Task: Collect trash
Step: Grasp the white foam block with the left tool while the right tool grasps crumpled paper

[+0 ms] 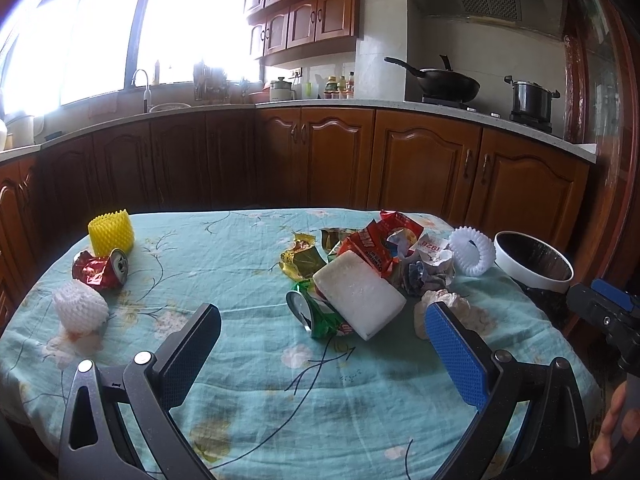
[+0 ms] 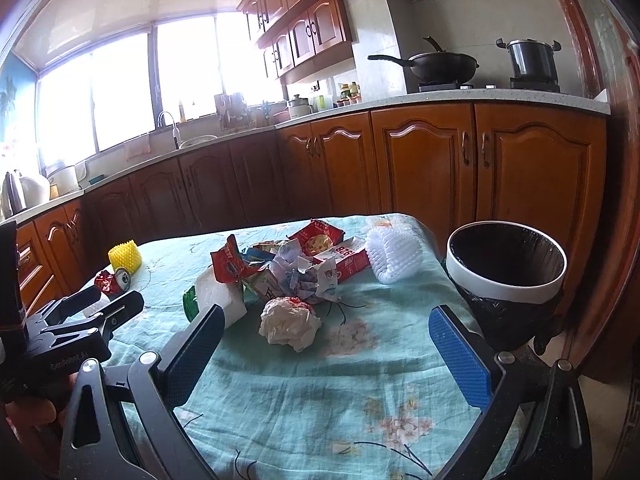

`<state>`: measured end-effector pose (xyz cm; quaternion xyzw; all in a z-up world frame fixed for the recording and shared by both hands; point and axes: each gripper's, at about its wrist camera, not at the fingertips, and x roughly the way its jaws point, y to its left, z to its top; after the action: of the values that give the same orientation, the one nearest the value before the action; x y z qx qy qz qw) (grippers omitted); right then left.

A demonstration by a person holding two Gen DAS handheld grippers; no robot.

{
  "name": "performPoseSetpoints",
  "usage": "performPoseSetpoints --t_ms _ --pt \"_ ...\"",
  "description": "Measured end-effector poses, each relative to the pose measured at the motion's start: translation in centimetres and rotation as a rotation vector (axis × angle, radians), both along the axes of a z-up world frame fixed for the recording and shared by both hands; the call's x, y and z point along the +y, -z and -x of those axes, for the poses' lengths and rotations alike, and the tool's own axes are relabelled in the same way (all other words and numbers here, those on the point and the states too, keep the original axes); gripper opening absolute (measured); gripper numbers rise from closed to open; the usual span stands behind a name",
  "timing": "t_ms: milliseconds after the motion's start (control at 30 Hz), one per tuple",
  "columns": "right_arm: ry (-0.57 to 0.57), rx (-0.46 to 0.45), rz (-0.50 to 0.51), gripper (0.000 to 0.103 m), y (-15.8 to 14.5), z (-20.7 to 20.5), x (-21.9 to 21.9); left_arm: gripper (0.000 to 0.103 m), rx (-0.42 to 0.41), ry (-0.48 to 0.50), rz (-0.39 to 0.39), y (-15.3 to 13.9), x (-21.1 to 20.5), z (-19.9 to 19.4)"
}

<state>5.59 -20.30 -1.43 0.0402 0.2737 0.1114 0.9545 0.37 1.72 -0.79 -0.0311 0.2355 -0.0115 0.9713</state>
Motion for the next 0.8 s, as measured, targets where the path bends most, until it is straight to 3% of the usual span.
performPoseSetpoints --t_ms 133,567,800 --pt "-0.025 0.042 -0.028 0.095 0.6 -0.9 0.0 0.097 0.038 0.031 0.023 0.1 0.3 -1.1" --pt "-0.139 0.279 -0.177 0.052 4.8 -6.2 0.0 0.078 0.203 0.105 0.079 0.1 0.5 -7.1" --pt "-0.2 0.38 -0.226 0.048 7.4 -9.5 0.7 0.078 0.295 0.1 0.076 0.4 0.3 -11.0"
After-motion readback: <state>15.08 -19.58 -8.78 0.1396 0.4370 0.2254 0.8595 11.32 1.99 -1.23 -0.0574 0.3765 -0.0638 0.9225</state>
